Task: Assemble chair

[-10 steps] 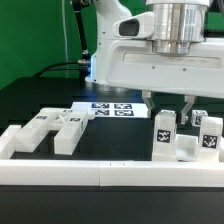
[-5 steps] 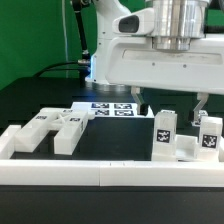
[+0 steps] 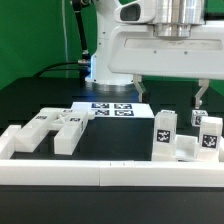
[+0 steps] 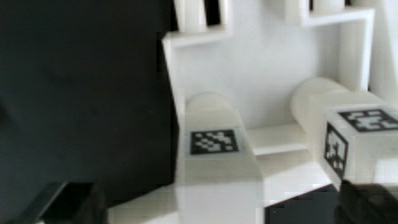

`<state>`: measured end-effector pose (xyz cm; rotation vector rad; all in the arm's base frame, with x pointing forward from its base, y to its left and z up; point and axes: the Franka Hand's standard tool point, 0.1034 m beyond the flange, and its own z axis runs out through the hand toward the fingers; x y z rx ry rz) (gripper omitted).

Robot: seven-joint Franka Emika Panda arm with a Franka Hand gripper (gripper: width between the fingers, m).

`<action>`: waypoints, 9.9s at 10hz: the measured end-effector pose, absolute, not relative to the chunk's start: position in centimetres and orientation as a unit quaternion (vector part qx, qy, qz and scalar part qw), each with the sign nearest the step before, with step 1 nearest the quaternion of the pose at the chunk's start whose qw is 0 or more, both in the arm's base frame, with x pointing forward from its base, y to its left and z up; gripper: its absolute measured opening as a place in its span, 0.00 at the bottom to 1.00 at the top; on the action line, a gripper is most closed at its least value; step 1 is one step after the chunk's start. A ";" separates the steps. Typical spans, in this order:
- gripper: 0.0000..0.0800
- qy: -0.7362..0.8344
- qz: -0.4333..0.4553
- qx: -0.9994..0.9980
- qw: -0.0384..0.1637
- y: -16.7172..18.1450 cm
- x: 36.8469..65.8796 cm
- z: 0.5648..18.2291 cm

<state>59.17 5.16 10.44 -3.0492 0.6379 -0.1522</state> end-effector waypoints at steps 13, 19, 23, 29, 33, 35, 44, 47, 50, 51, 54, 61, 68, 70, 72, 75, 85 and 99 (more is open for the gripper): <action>0.81 0.161 -0.075 -0.984 -0.005 4.9 58.8 6.2; 0.81 0.151 -0.072 -0.986 -0.017 5.2 57.9 2.7; 0.81 0.150 -0.064 -0.986 -0.022 5.0 57.4 1.8; 0.16 0.151 -0.062 -0.986 -0.023 4.8 57.3 1.5; 0.05 0.148 -0.060 -0.987 -0.024 4.5 57.2 1.6; 0.04 0.140 -0.052 -0.989 -0.019 4.3 57.1 3.4; 0.04 0.122 0.058 -0.991 -0.004 2.7 55.7 8.5; 0.04 0.107 0.161 -0.981 -0.002 2.1 55.3 8.7; 0.04 0.110 0.266 -0.958 -0.007 1.4 54.4 8.5; 0.04 0.111 0.296 -0.949 -0.009 1.1 54.4 8.3; 0.04 0.099 0.398 -0.912 -0.007 0.5 53.9 7.9; 0.04 0.110 0.554 -0.825 -0.022 -0.8 51.6 7.0; 0.68 0.115 0.538 -0.835 -0.018 -0.9 51.3 7.2; 0.80 0.116 0.538 -0.835 -0.017 -1.0 51.3 7.2; 0.81 0.117 0.541 -0.833 -0.007 -2.3 51.3 6.8; 0.81 0.114 0.540 -0.834 0.009 -3.9 51.5 7.1; 0.81 0.091 0.241 -0.966 0.028 -5.3 55.0 8.1; 0.81 0.031 0.010 -0.999 -0.009 -10.3 56.2 6.2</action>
Offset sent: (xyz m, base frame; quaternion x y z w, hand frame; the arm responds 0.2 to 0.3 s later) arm 0.0000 0.0000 0.0000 0.0000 0.0000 0.0000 1.0000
